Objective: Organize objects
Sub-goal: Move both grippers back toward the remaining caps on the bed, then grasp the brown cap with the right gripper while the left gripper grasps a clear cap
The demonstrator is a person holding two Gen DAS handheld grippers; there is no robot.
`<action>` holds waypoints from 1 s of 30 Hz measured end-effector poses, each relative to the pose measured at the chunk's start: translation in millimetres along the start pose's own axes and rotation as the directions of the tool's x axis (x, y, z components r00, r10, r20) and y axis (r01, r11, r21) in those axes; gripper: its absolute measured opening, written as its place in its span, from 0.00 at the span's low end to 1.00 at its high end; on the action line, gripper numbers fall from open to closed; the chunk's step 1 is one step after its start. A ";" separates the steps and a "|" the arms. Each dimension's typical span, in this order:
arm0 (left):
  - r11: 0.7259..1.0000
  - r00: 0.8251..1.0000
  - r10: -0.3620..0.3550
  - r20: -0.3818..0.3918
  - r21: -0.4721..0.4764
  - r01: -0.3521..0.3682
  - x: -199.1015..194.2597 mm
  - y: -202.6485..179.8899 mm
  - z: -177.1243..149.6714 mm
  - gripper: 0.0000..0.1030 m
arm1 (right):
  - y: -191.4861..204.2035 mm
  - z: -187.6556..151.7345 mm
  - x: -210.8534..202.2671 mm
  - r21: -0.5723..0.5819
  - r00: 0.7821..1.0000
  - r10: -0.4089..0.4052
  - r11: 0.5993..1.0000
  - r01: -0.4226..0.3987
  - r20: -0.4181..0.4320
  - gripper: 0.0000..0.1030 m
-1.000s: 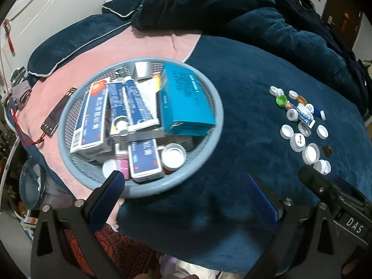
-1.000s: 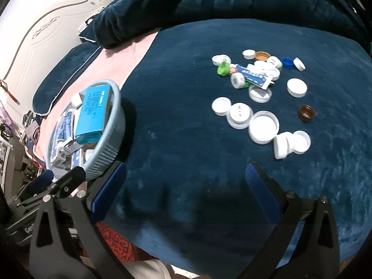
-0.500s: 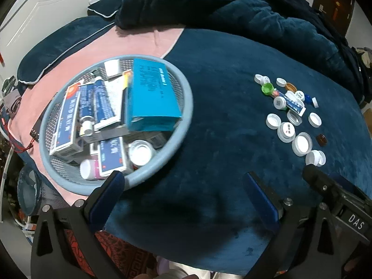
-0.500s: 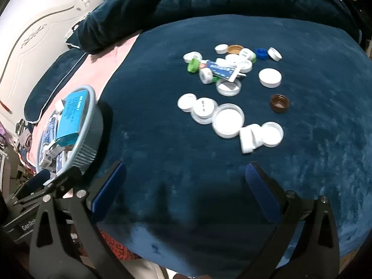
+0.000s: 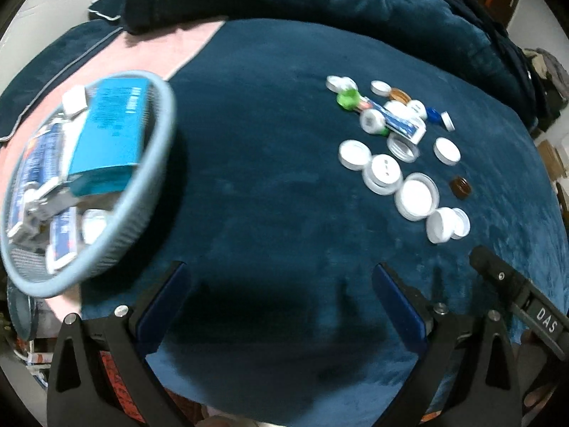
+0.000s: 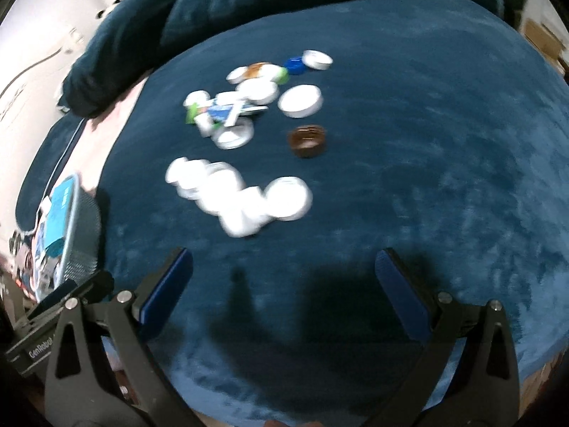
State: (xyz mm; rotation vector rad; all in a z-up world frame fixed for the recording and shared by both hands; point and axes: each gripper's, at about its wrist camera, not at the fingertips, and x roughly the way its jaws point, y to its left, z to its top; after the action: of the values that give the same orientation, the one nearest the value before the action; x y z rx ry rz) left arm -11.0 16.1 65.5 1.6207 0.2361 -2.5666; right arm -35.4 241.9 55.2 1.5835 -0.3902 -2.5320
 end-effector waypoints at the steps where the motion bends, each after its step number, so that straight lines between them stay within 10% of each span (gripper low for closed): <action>1: 1.000 1.000 -0.007 -0.008 0.004 0.007 3.8 -4.4 0.5 0.99 | -5.4 1.1 1.1 0.011 1.000 -0.007 1.000 0.007 -0.002 1.00; 14: 1.000 1.000 -0.025 -0.004 -0.009 0.025 26.7 -7.6 22.5 0.99 | -19.5 50.7 17.4 0.019 0.991 -0.118 0.993 0.117 0.056 0.97; 21: 0.997 0.998 -0.068 0.014 -0.045 0.069 34.4 -1.8 43.2 0.99 | -3.6 67.3 57.0 -0.094 0.986 -0.168 0.981 0.168 0.003 0.69; 24: 0.994 0.996 -0.086 0.015 -0.071 0.087 41.9 -0.9 56.2 0.98 | -4.9 67.2 58.6 -0.113 0.982 -0.186 0.976 0.188 0.029 0.31; 30: 0.992 0.995 -0.099 0.015 -0.076 0.100 59.1 -17.2 83.5 0.93 | -12.3 59.7 47.2 -0.054 0.989 -0.133 0.989 0.137 0.061 0.29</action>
State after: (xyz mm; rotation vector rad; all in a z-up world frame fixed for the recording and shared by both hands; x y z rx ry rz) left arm -113.3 17.9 48.8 1.6062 0.4194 -2.6030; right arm -109.4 251.0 35.7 1.5705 -0.2204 -2.6669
